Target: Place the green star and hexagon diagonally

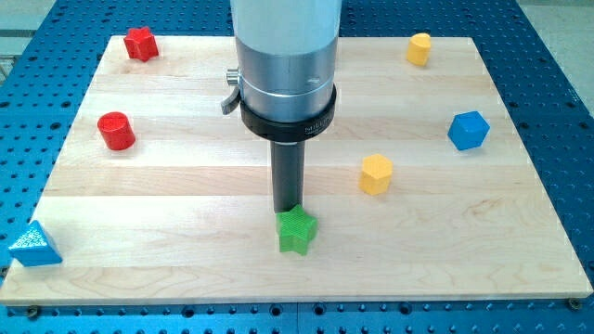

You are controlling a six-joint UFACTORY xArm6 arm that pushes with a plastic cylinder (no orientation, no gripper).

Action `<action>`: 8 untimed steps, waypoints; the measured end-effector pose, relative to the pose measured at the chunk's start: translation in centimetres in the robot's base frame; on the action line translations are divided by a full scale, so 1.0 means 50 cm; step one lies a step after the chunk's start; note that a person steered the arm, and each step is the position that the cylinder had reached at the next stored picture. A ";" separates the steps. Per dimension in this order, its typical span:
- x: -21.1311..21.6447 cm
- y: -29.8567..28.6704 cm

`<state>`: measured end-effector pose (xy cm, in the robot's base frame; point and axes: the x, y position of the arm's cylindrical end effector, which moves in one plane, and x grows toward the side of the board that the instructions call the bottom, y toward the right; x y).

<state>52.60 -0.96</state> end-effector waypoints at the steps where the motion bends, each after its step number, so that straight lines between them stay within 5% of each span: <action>1: -0.074 0.010; 3: -0.138 0.119; 6: -0.126 0.241; 8: -0.112 0.183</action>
<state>46.99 8.22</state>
